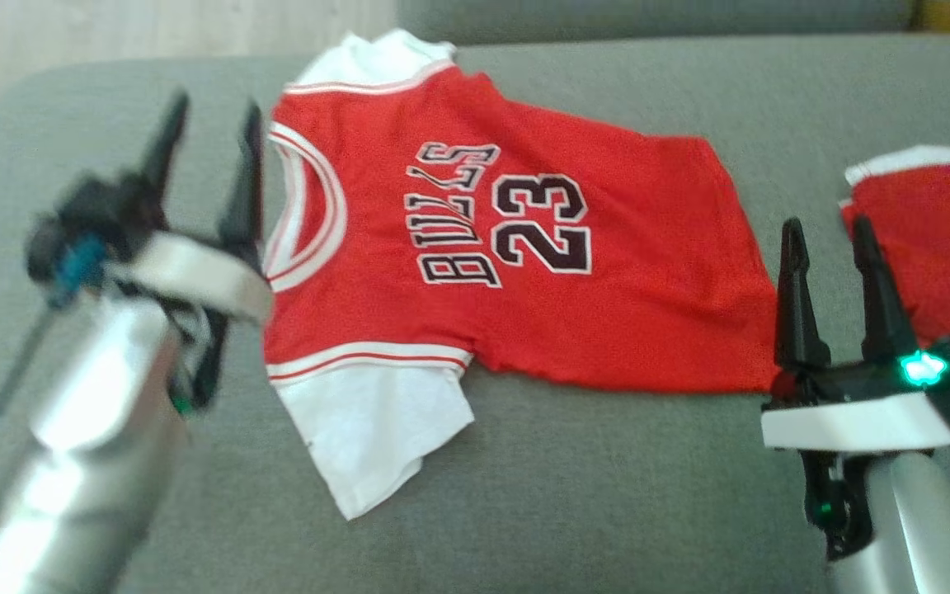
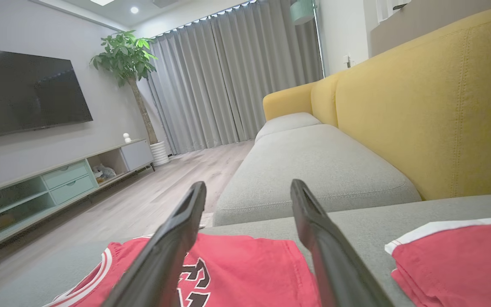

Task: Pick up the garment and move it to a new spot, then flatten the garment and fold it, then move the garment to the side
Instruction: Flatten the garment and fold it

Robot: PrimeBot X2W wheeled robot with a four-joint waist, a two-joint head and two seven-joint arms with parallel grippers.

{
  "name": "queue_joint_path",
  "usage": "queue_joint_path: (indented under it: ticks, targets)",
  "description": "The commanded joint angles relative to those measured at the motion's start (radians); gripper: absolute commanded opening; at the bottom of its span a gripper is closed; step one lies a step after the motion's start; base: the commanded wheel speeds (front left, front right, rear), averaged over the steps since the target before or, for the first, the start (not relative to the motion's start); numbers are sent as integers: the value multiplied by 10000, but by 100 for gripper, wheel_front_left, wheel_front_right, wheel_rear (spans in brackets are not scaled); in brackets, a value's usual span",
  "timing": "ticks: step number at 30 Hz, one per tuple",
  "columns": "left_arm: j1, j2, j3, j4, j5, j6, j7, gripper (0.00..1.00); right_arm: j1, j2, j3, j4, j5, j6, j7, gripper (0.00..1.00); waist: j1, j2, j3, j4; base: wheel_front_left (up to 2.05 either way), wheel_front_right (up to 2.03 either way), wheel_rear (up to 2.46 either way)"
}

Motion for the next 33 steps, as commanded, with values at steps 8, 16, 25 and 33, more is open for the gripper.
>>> queue_joint_path:
  ticks: [8, 16, 25, 33]
  targets:
    - [2256, -257, 983, -2033, 633, 863, -50, 100, 423, -35, -68, -227, -106, -6, -61, 100, 3, -1, -975, 847, 0, 0, 0]
    - [4387, -919, 1624, -3298, 1211, 1284, -51, 100, 849, -35, -133, -161, -81, -6, -61, 100, 3, -1, -1247, 942, 0, 0, 0]
    - [5025, -1464, 2253, -3453, 1747, 970, -51, 100, 759, -35, -117, -233, -92, -6, -61, 100, 3, -1, -1075, 967, 0, 0, 0]
    - [5176, -1647, 1895, -2241, 1408, 510, 1070, 100, 715, -35, -1, -207, -55, -6, -61, 100, 3, -1, -921, 911, 0, 0, 0]
